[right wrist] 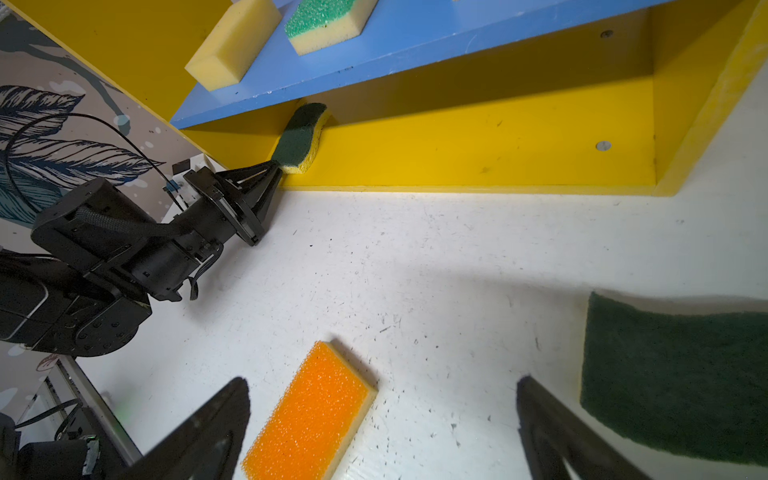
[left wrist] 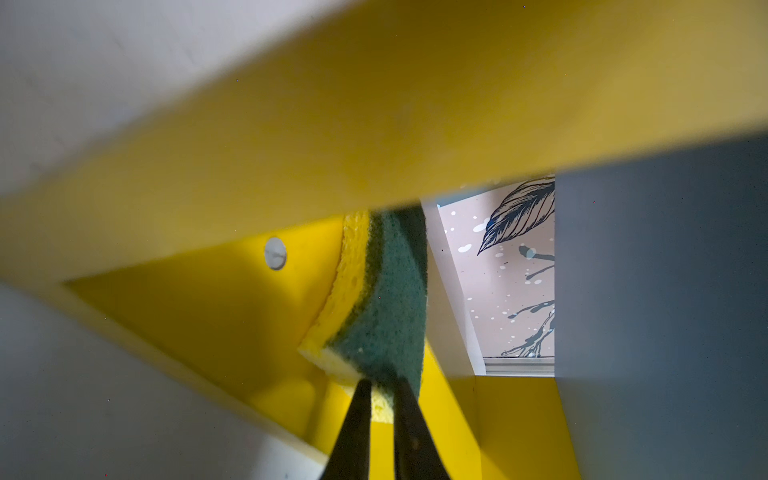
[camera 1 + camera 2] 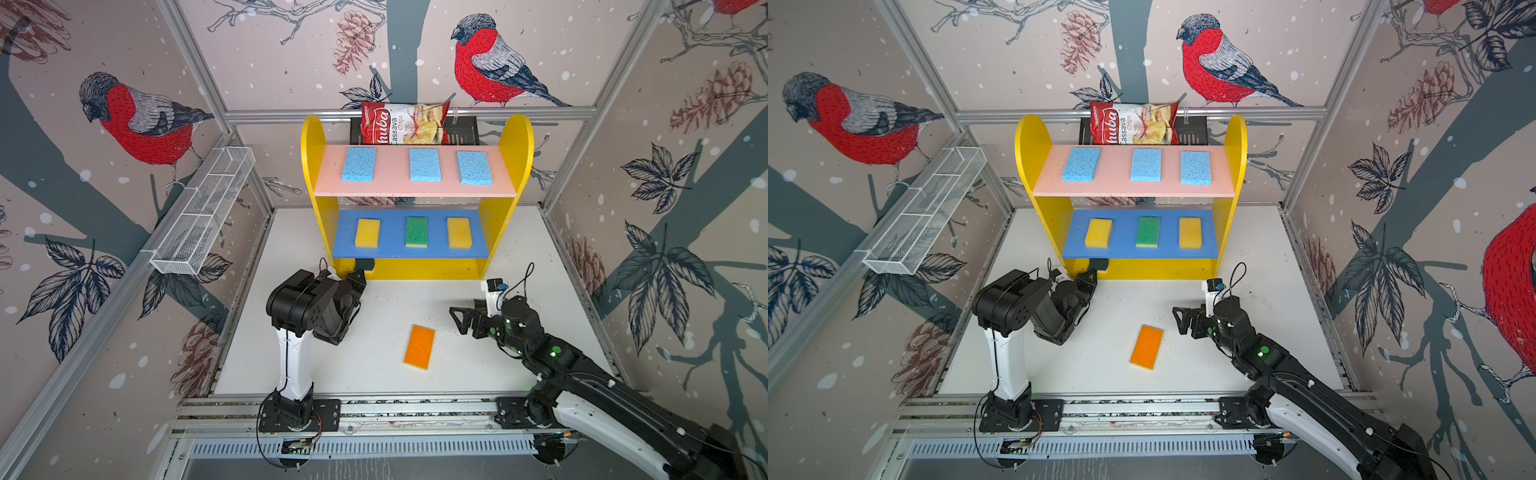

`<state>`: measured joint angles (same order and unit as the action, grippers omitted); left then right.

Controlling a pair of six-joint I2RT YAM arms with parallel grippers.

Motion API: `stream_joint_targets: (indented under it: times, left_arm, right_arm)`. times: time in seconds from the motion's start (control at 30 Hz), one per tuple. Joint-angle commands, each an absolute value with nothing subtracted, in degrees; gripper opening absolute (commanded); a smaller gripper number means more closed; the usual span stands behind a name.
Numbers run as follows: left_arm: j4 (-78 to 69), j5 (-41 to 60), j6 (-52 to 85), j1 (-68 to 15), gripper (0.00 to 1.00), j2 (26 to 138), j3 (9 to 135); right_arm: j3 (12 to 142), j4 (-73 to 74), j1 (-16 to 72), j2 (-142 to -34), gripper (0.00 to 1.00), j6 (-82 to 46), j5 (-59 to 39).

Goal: Place and organize the cleaning sponges onto the shelf

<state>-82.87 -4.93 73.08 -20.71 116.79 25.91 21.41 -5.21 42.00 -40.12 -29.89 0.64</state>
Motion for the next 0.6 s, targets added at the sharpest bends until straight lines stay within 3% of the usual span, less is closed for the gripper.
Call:
stream_joint_targets:
  times: [0.0, 0.57]
  left_arm:
    - [-82.18, -5.30, 72.60, -20.57, 0.14, 117.15, 26.25]
    - [-82.03, -1.86, 73.70, -20.67, 0.13, 118.45, 25.50]
  right_arm:
    - [21.53, -4.74, 42.01, -40.26, 1.00, -29.19, 0.88]
    - [21.62, -5.34, 42.00, -40.43, 1.00, -29.54, 1.23]
